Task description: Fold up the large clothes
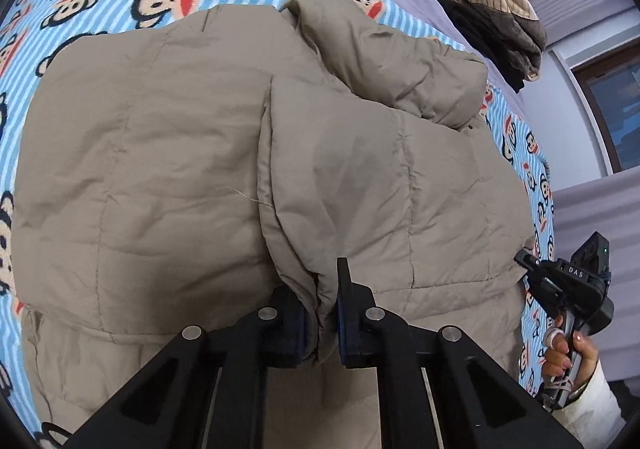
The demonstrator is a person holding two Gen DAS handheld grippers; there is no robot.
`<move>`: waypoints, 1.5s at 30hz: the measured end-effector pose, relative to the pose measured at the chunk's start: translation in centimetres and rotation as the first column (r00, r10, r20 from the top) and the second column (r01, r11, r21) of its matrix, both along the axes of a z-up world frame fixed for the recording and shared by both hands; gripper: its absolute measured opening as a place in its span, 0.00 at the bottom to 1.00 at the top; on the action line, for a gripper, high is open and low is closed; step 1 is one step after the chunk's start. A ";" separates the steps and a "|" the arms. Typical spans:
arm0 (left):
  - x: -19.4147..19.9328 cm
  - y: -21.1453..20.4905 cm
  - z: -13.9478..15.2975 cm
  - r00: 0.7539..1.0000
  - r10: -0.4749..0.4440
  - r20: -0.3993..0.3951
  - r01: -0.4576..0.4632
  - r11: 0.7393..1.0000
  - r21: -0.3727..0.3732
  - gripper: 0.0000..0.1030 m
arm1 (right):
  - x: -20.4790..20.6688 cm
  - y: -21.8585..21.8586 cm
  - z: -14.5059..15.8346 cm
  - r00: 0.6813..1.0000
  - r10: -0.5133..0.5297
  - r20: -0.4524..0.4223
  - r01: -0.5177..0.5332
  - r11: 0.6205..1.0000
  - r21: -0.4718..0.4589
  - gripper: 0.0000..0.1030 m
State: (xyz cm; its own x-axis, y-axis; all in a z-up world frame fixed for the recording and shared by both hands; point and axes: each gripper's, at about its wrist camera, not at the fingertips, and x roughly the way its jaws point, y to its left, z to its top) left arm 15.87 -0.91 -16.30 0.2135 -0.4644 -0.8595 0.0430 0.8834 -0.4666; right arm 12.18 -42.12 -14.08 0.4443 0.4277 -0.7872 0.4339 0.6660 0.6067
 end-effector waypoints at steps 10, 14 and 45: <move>0.3 3.5 5.5 0.994 -0.009 0.111 -0.009 0.987 0.159 0.13 | -1.1 0.8 -0.2 0.999 0.041 0.003 -0.041 0.999 -0.017 0.08; 2.0 0.6 5.5 0.987 -0.088 0.138 0.059 0.978 0.200 0.13 | -1.1 0.8 0.0 0.997 0.072 0.002 -0.072 0.997 -0.037 0.08; 2.6 -1.6 -1.9 0.997 -0.070 0.011 0.064 0.949 0.308 0.13 | 9.4 -7.6 -3.0 0.998 -0.056 -0.022 0.055 0.998 -0.029 0.14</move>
State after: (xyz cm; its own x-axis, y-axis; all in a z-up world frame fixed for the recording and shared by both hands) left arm 18.50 -2.52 -18.16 0.2107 -0.1920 -0.9585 0.1139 0.9787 -0.1710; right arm 21.59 -49.68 -17.04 0.4488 0.3800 -0.8088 0.4841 0.6574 0.5775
